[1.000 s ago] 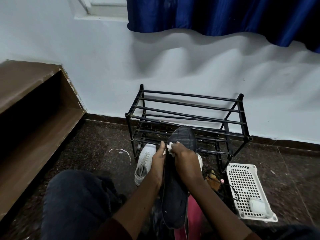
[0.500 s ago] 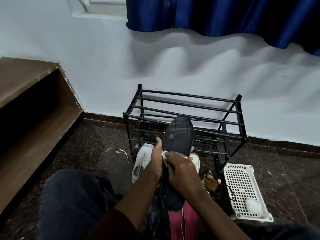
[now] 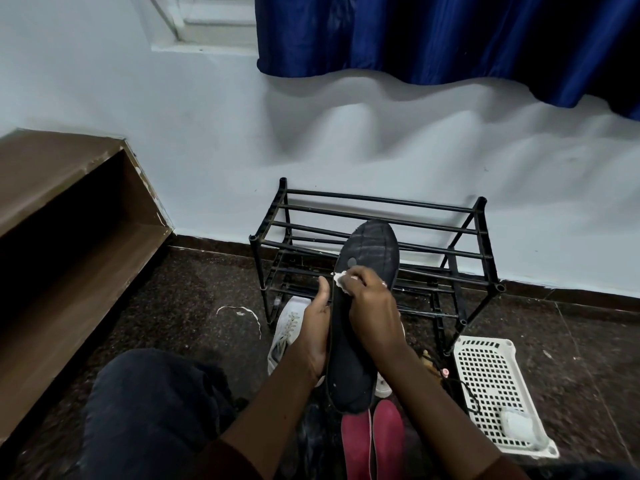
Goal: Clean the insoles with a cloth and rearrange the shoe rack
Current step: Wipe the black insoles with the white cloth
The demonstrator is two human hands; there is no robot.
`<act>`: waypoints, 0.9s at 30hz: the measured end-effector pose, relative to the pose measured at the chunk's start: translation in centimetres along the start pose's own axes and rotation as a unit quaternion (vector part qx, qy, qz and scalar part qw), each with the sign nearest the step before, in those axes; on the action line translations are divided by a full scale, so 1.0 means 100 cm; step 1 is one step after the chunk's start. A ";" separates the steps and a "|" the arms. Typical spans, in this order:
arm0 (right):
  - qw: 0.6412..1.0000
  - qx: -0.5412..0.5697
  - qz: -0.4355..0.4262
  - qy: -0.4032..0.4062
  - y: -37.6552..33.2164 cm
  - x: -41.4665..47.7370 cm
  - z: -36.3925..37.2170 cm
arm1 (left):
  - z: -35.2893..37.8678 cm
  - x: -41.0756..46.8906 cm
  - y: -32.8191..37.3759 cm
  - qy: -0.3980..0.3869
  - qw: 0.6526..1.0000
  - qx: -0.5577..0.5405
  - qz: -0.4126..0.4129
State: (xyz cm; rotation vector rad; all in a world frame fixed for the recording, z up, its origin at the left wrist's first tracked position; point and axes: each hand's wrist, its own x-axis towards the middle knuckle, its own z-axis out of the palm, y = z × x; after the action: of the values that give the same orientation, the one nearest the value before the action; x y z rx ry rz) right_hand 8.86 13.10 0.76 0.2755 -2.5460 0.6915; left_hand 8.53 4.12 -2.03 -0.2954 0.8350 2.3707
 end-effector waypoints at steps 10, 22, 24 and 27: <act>0.996 0.034 -0.048 -0.059 -0.002 -0.041 0.000 | -0.002 0.018 0.008 0.019 0.999 -0.025 -0.027; 0.999 0.000 -0.034 -0.015 0.000 0.002 -0.001 | -0.002 0.007 0.003 -0.010 0.999 -0.050 -0.014; 0.998 0.021 -0.043 -0.047 -0.001 -0.009 0.006 | -0.002 0.003 0.006 -0.025 0.999 -0.034 -0.031; 0.993 0.045 -0.076 -0.080 -0.006 -0.027 0.006 | -0.003 0.002 0.009 -0.031 0.996 -0.070 -0.055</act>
State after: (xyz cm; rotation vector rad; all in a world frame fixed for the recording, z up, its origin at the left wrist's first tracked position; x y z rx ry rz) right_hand 11.12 12.46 -0.75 0.5695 -2.6143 0.7524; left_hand 7.86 3.46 -1.92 -0.3152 0.6108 2.3264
